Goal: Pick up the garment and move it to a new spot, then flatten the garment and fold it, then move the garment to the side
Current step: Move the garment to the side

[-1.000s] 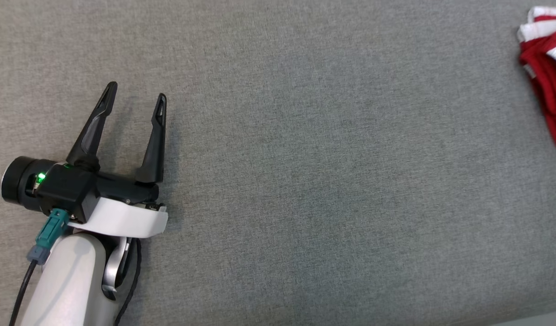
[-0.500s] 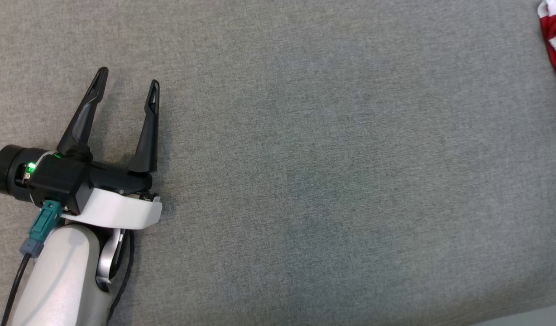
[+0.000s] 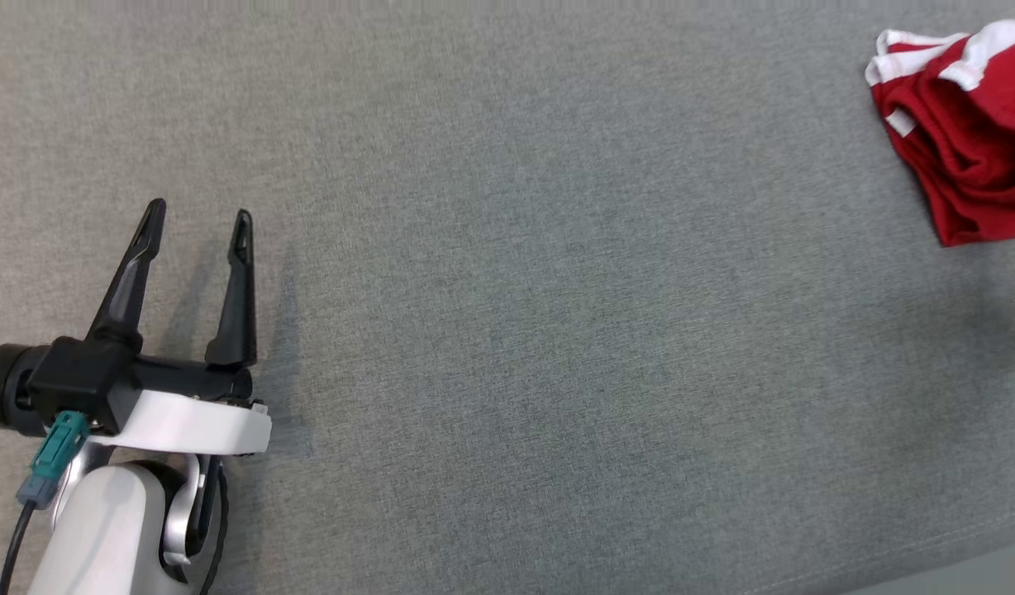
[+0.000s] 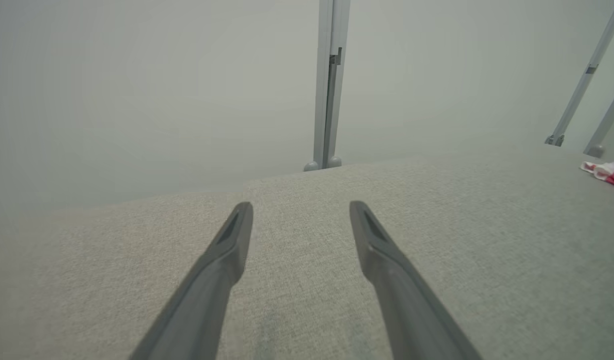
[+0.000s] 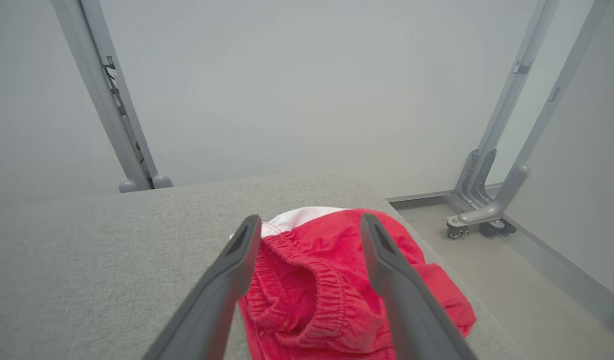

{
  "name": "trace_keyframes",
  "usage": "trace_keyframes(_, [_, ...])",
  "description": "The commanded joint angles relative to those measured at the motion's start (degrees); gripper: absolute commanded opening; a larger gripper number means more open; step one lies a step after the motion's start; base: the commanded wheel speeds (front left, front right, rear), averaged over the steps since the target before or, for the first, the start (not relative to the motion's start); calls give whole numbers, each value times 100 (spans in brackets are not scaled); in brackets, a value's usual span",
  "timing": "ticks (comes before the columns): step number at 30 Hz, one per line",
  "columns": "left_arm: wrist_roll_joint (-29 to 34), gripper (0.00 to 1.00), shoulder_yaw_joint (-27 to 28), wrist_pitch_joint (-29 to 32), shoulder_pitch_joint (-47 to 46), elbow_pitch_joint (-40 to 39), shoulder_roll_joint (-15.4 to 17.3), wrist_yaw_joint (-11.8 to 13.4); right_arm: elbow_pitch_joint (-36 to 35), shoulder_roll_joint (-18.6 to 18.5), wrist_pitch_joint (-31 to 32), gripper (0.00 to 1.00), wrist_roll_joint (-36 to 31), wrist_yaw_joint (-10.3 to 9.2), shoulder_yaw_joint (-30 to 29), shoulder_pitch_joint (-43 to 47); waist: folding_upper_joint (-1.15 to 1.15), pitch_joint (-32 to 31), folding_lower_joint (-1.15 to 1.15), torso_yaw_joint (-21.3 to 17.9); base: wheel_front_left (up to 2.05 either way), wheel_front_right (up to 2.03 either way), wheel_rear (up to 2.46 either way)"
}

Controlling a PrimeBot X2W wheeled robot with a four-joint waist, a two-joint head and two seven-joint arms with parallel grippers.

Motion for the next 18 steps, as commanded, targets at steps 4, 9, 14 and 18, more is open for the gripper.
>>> trace_keyframes(4, [-93,100,97,-37,225,-12,-21,114,-747,483,-35,100,-300,1,-12,499,0,-376,0,51,0,0,0])
trace_keyframes(9, [-177,100,112,-85,410,18,-101,200,-1398,920,-37,100,-604,1,183,919,0,-628,0,230,0,0,0])
trace_keyframes(14, [-298,100,156,-156,524,145,-206,253,-1801,1245,17,100,-812,1,322,1276,0,-876,0,514,0,0,0])
trace_keyframes(18, [-364,100,190,-212,702,248,-240,271,-2051,1466,132,100,-949,1,410,1567,0,-1106,0,758,0,0,0])
